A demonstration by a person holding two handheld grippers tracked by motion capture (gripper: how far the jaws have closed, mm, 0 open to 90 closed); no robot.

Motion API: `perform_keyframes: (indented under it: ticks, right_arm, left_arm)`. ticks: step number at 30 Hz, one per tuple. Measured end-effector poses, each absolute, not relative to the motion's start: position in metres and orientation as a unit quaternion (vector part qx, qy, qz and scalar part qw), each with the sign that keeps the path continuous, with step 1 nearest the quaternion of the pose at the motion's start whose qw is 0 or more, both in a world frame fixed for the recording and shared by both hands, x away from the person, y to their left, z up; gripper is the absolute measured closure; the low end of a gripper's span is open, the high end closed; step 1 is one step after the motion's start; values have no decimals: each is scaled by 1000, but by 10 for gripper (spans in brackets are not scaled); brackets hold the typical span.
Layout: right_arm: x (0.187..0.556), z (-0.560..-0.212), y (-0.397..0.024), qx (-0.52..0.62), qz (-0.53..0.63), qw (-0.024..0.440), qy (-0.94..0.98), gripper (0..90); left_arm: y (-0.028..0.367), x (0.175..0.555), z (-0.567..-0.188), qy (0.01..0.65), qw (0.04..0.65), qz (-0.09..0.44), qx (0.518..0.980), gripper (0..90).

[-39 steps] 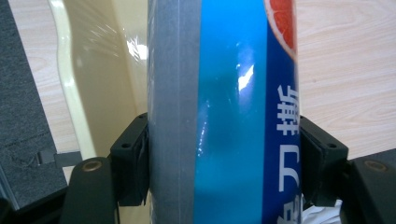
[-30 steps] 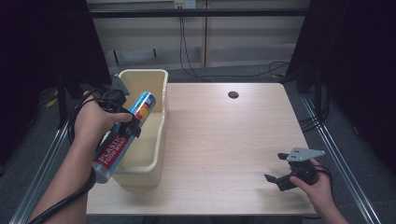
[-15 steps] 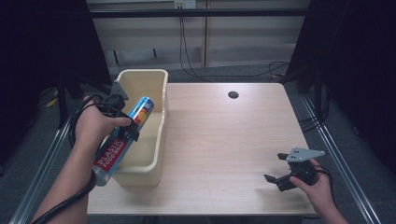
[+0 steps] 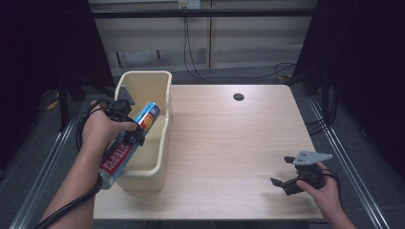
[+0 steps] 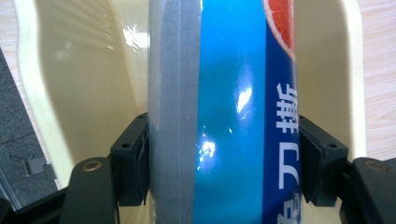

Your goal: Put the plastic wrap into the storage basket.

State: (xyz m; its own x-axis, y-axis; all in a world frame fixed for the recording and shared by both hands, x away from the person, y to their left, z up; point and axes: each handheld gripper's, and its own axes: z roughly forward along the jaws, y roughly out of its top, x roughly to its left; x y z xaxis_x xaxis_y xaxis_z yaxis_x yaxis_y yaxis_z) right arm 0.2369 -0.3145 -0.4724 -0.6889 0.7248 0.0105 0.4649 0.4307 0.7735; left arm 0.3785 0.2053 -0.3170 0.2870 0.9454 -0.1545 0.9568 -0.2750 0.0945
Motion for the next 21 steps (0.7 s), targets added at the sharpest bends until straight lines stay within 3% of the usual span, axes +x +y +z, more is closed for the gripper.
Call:
perform_keyframes:
  ticks: [21]
  right_arm:
    - [237, -473, -313, 356, 393, 164, 832, 24]
  left_arm:
    - [203, 386, -332, 600, 71, -46, 796, 322]
